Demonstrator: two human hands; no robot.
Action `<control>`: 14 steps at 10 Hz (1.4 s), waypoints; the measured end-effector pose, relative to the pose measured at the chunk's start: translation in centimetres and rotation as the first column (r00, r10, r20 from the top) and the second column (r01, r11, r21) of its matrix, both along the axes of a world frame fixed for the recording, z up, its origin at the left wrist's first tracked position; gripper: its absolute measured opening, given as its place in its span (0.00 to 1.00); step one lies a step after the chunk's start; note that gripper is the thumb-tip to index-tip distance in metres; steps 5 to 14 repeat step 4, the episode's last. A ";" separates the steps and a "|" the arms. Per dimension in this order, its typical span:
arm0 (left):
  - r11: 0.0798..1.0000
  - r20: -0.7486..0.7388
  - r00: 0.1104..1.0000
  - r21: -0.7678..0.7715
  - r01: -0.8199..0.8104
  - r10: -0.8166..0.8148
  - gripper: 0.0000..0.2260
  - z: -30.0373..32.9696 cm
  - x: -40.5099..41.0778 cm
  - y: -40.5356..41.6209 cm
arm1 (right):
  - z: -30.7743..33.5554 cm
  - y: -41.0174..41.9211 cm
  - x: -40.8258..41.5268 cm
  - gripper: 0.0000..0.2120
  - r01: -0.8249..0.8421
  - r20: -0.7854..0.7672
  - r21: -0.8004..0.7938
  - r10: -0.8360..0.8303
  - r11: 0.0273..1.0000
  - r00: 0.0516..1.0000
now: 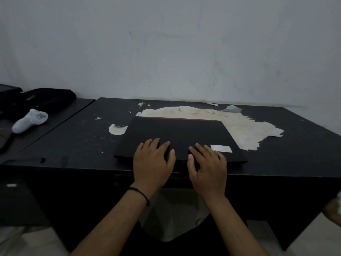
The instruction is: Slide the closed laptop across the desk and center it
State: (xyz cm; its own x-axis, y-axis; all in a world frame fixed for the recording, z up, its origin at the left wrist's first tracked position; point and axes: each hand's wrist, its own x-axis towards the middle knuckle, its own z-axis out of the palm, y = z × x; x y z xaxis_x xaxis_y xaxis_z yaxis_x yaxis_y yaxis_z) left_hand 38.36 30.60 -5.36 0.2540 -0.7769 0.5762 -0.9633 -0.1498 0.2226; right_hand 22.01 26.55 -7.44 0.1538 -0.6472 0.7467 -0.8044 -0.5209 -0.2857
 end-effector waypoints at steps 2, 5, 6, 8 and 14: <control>1.000 -0.017 1.000 0.004 -0.008 0.008 0.22 0.7 -0.2 0.4 | 0.1 0.1 0.0 0.16 -0.006 0.006 0.021 0.006 1.000 1.000; 0.998 -0.140 0.990 0.064 -0.020 0.029 0.18 6.5 1.0 -2.4 | 5.1 0.4 -0.3 0.14 -0.160 0.297 0.118 0.119 0.980 0.947; 0.998 -0.140 0.990 0.064 -0.020 0.029 0.18 6.5 1.0 -2.4 | 5.1 0.4 -0.3 0.14 -0.160 0.297 0.118 0.119 0.980 0.947; 0.998 -0.140 0.990 0.064 -0.020 0.029 0.18 6.5 1.0 -2.4 | 5.1 0.4 -0.3 0.14 -0.160 0.297 0.118 0.119 0.980 0.947; 0.998 -0.140 0.990 0.064 -0.020 0.029 0.18 6.5 1.0 -2.4 | 5.1 0.4 -0.3 0.14 -0.160 0.297 0.118 0.119 0.980 0.947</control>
